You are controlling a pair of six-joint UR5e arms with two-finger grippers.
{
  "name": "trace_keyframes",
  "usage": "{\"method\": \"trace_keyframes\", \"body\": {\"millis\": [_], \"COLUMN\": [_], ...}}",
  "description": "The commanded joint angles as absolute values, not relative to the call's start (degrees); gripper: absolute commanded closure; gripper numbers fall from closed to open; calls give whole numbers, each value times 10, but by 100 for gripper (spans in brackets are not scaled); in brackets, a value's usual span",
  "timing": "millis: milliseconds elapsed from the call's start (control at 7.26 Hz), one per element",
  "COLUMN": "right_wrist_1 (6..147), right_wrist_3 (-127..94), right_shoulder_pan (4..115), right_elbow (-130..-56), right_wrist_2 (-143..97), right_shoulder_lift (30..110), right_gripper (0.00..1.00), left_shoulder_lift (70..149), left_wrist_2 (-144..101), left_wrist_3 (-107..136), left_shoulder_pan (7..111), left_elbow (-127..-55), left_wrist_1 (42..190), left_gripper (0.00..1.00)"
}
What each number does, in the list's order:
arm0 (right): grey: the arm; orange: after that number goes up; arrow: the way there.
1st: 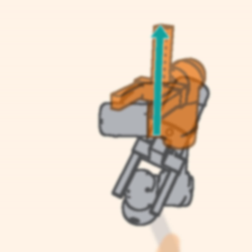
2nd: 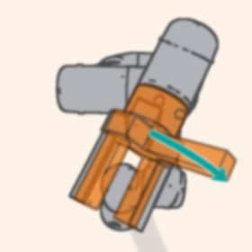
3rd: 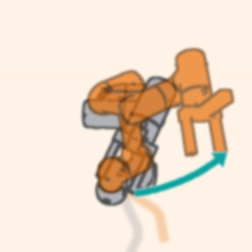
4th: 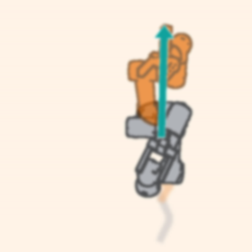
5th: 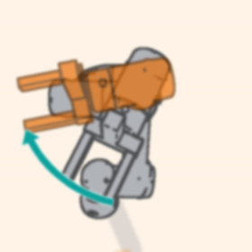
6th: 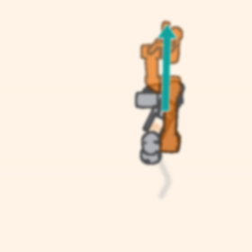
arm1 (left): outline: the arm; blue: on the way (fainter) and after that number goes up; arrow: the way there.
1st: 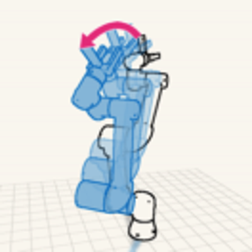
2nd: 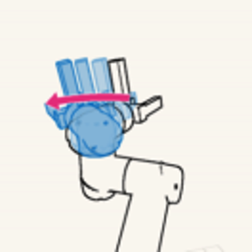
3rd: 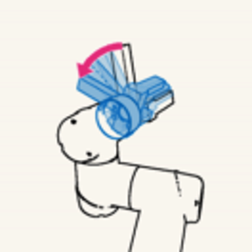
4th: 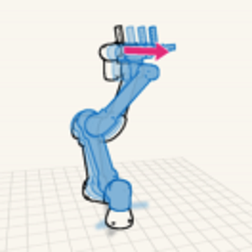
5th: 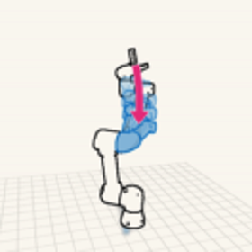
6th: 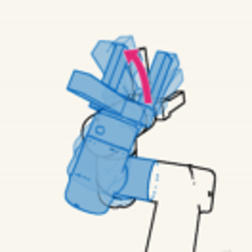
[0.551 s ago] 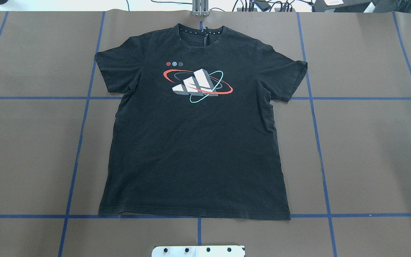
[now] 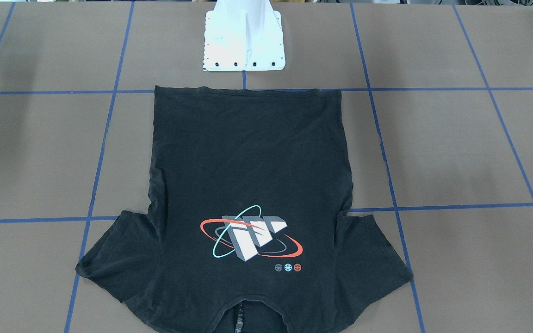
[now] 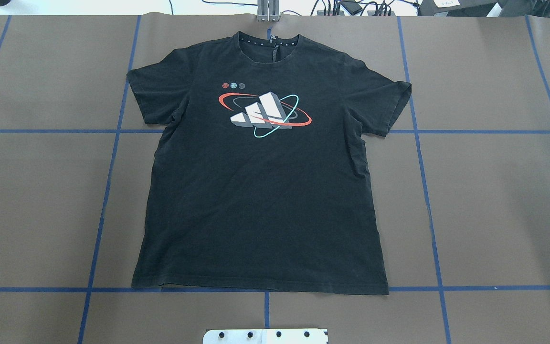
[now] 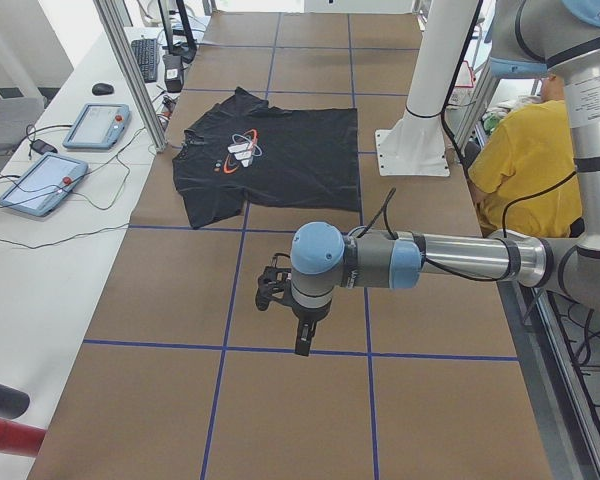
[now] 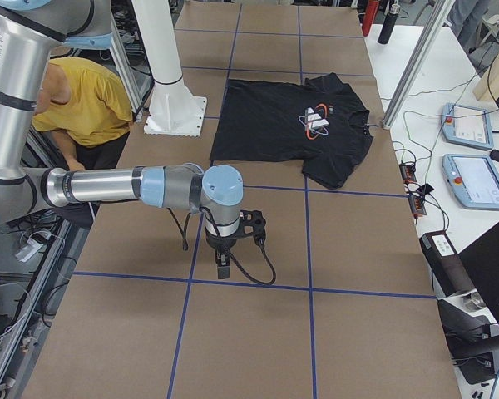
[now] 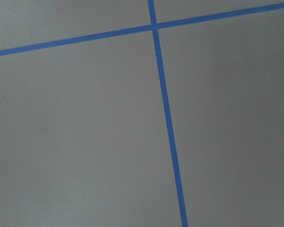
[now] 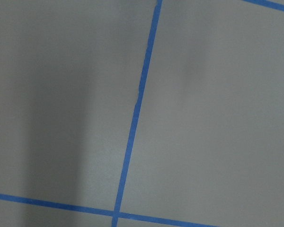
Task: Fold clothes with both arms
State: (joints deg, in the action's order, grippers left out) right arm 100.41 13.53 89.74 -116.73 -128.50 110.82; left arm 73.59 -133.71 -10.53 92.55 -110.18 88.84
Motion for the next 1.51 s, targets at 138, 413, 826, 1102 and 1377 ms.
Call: {"method": "trace_keyframes", "body": {"millis": [138, 413, 826, 1102, 1377], "right_wrist_1": [1000, 932, 860, 858, 856], "right_wrist_3": [134, 128, 94, 57, 50], "right_shoulder_pan": [897, 897, 897, 896, 886], "right_elbow": [-1174, -1201, -1144, -1075, -996], "right_wrist_2": [-1285, -1281, -1302, -1335, -1391], "right_shoulder_lift": [1099, 1093, 1010, 938, 859], "right_gripper": [0, 0, 0, 0, 0], "left_shoulder_lift": [746, 770, 851, 930, 969], "left_wrist_2": [-1333, -1334, -1334, -1338, -1339], "left_wrist_3": [-102, -100, -101, -99, -24], "left_shoulder_pan": [925, 925, 925, 923, 901], "left_elbow": [-1119, -1142, -1143, -1092, -1054], "left_wrist_1": [909, 909, 984, 1090, 1119], "left_gripper": [0, 0, 0, 0, 0]}}
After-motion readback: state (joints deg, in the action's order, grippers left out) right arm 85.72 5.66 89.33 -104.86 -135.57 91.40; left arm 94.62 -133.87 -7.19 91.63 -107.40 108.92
